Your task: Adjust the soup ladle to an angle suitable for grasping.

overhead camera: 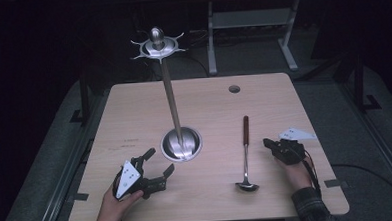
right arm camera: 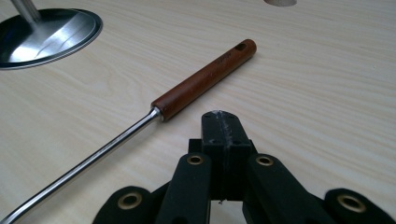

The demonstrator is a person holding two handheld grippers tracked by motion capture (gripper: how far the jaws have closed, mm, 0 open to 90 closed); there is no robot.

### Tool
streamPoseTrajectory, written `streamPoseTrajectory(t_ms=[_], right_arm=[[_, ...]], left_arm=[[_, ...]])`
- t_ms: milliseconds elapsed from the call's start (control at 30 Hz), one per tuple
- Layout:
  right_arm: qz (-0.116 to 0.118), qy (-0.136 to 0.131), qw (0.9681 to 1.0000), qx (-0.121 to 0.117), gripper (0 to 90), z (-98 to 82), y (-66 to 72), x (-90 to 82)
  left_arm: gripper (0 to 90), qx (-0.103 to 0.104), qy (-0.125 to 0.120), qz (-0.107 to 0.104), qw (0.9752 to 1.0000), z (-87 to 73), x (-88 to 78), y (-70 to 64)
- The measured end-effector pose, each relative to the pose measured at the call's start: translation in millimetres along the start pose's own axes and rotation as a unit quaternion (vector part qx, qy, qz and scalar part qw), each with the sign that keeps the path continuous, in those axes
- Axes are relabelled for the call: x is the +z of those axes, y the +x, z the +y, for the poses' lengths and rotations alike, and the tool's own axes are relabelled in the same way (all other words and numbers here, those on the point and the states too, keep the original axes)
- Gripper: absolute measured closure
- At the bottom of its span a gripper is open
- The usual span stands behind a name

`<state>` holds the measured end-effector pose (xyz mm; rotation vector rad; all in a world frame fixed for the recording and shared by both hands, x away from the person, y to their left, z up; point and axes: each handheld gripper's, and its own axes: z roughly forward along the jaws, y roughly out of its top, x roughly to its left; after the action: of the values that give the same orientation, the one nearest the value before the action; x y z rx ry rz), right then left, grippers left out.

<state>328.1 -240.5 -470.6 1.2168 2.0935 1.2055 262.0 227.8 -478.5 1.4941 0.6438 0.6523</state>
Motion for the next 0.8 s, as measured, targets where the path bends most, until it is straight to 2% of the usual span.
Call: streamPoseTrajectory(t_ms=[167,233,333,467,533,633,800], right_arm=[[0.003,0.011,0.9999,0.006,89.7,6.6,-2.8,14.0],[0.004,0.007,1.0,0.003,89.7,9.2,-3.9,19.3],[0.007,0.02,0.9998,0.002,89.7,14.6,-5.9,27.5],[0.007,0.021,0.9997,0.007,89.7,19.1,-7.9,38.2],[0.01,0.02,0.9996,0.018,89.7,21.9,-8.3,43.1],[0.009,0.013,0.9997,0.017,89.7,24.0,-8.1,50.4],[0.005,0.019,0.9996,0.022,89.8,28.9,-8.5,59.5]], left_arm=[[13.4,-0.001,-0.001,-0.002,1.0,0.0,0.6,-0.6],[13.4,0.0,0.0,-0.003,1.0,0.0,0.6,-0.8],[13.4,-0.001,-0.001,-0.003,1.0,-0.1,0.7,-0.8],[13.4,-0.001,-0.001,-0.002,1.0,0.0,0.7,-0.9],[13.4,-0.001,-0.001,-0.002,1.0,0.0,0.7,-0.7],[13.4,-0.003,-0.002,-0.002,1.0,-0.1,0.9,-0.8],[13.4,-0.005,-0.004,-0.002,1.0,-0.1,1.1,-1.1]])
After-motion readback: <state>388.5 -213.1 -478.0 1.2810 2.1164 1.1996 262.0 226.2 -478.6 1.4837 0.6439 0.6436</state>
